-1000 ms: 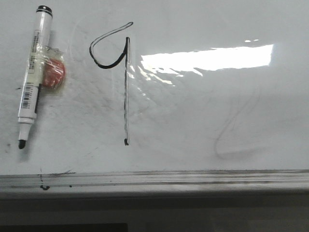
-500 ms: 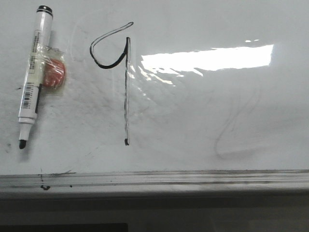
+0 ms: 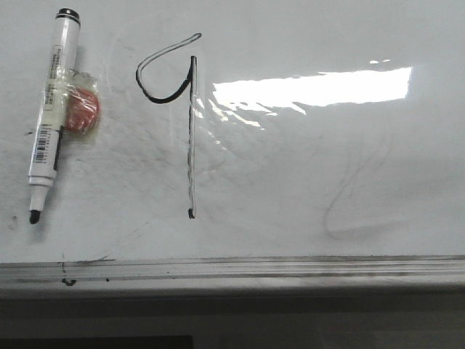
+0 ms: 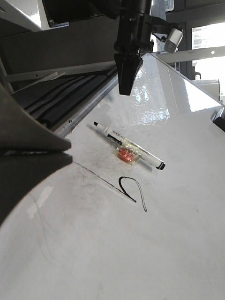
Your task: Write number 9 on whiteboard
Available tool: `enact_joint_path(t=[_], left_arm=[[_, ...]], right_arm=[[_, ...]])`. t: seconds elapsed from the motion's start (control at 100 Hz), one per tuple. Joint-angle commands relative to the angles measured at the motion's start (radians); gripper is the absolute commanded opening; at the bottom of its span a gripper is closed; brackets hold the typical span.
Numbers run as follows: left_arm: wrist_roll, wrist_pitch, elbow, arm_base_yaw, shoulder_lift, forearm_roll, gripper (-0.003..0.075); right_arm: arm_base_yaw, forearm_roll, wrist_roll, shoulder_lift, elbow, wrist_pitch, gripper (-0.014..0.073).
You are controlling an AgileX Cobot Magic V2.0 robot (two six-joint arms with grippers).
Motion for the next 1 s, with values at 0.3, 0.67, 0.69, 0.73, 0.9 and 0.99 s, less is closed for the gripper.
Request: enact_joint_path(t=[0.3,0.67,0.69,0.73,0.9,0.99], left_arm=[[0.275,0.007,0.041,0.391,-0.053,-0.118,-0.0020],[0.239,0.076,0.041,0.442,-0.053,-0.120,-0.0020],[0.239,0.076,0.041,0.442,-0.053,-0.120,-0.0020],[0.239,0.076,0.041,0.442,-0.053,-0.120,-0.0020],[0.239,0.076,0.041,0.442,-0.053,-0.120,-0.0020],[0.239,0.076,0.041,0.442,-0.053,-0.120,-0.0020]], right_arm=[[0.000,-0.012,-0.007,-0.005,-0.025,-0.075,-0.0063],[0.000,-0.012,-0.007,-0.005,-0.025,-0.075,-0.0063],[0.000,-0.012,-0.007,-0.005,-0.025,-0.075,-0.0063],[0.000,-0.012,-0.007,-0.005,-0.025,-0.075,-0.0063],[0.000,-0.012,-0.007,-0.005,-0.025,-0.075,-0.0063],[0.000,-0.012,-0.007,-0.005,-0.025,-0.075,-0.0063]])
